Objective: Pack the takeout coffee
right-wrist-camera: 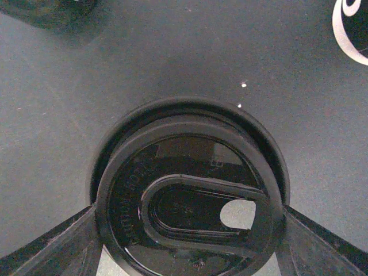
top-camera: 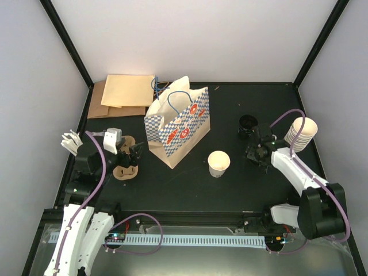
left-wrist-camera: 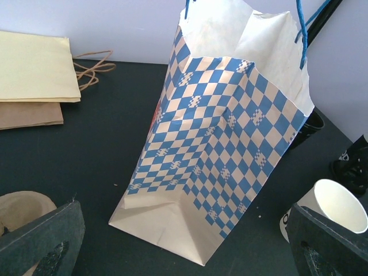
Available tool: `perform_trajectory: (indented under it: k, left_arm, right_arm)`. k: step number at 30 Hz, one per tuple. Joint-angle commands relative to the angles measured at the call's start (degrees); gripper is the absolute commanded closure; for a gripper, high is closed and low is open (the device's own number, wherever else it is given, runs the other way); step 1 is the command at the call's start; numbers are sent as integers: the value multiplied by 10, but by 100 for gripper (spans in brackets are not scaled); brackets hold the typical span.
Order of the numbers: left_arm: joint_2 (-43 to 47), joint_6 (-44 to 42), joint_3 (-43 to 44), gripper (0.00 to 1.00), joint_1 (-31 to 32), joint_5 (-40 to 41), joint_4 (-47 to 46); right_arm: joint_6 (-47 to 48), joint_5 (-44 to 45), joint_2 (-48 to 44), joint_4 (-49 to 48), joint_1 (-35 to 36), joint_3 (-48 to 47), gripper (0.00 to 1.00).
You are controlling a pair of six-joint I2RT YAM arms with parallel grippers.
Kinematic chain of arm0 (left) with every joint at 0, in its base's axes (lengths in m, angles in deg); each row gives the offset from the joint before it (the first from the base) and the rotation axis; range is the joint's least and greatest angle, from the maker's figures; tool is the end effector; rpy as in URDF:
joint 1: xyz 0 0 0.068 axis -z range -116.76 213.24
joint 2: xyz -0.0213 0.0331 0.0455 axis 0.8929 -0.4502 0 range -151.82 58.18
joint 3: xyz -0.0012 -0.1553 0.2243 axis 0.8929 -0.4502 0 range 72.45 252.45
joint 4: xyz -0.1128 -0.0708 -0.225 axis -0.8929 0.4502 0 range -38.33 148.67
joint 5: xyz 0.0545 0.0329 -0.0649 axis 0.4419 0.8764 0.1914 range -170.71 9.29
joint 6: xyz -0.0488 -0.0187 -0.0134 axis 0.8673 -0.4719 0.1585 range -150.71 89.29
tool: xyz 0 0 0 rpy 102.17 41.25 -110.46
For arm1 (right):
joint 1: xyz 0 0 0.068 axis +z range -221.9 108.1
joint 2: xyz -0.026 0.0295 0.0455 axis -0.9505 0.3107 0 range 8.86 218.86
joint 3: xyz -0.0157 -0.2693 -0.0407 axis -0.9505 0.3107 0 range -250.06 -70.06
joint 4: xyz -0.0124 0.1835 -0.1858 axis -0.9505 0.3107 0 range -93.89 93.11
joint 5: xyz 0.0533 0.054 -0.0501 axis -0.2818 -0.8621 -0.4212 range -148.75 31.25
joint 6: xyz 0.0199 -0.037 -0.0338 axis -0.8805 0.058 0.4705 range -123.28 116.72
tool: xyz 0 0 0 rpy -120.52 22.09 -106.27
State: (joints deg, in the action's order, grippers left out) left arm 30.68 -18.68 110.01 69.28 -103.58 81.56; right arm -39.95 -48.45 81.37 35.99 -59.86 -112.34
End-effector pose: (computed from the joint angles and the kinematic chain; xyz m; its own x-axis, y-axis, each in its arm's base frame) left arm 0.1149 -0.0260 0.3010 -0.4261 -0.1482 -0.8925 0.3800 0.8659 -0.3252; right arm 0.2160 0.0396 0.1912 -0.8247 0.4249 -0.3732 0.4323 0.8991 0.0683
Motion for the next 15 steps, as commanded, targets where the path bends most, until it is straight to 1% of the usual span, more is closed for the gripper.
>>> perform_trajectory:
  k: [1, 6, 7, 10, 15]
  left_arm:
    - [-5, -6, -1, 1, -2, -16, -19]
    - [-6, -9, 3, 1, -2, -33, -14]
    - [-6, -11, 4, 1, -2, -45, -13]
    - [-9, -1, 9, 1, -1, -94, -12]
    - [-23, 42, 21, 1, 10, -171, -4]
  right_arm:
    - [15, -5, -44, 47, 20, -27, 20]
    - [24, -35, -97, 87, 67, -57, 21]
    - [27, -42, -107, 92, 81, -65, 23]
    - [34, -58, -123, 109, 129, -93, 23]
    - [48, -80, -108, 134, 194, -135, 23]
